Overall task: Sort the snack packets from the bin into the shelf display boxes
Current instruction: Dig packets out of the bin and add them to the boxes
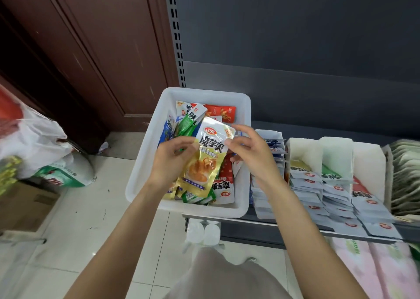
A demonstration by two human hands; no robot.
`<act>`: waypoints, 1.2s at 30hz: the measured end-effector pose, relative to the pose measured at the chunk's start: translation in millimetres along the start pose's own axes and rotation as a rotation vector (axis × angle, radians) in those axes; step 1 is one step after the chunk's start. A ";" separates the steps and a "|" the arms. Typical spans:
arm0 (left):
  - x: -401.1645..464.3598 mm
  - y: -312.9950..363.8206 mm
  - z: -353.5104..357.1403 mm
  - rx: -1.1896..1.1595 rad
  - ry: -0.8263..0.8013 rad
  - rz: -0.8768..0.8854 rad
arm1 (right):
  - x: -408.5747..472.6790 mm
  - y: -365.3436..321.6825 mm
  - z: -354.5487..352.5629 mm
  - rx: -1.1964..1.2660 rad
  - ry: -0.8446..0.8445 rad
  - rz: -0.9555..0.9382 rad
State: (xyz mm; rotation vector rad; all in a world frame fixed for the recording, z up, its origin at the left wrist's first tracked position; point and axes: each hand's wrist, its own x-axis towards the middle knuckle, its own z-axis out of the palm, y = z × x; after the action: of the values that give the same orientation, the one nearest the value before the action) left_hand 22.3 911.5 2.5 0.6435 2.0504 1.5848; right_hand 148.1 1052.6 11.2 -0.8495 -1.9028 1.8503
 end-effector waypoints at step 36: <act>-17.4 1.7 203.6 0.978 -0.318 0.960 | -23.9 59.6 -164.5 -1.366 0.045 -0.252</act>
State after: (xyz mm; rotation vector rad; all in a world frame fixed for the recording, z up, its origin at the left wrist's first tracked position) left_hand 162.2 1054.3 -40.3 2.3001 2.2786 0.5717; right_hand 280.1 1162.5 -30.0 -0.8505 -2.9436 0.1607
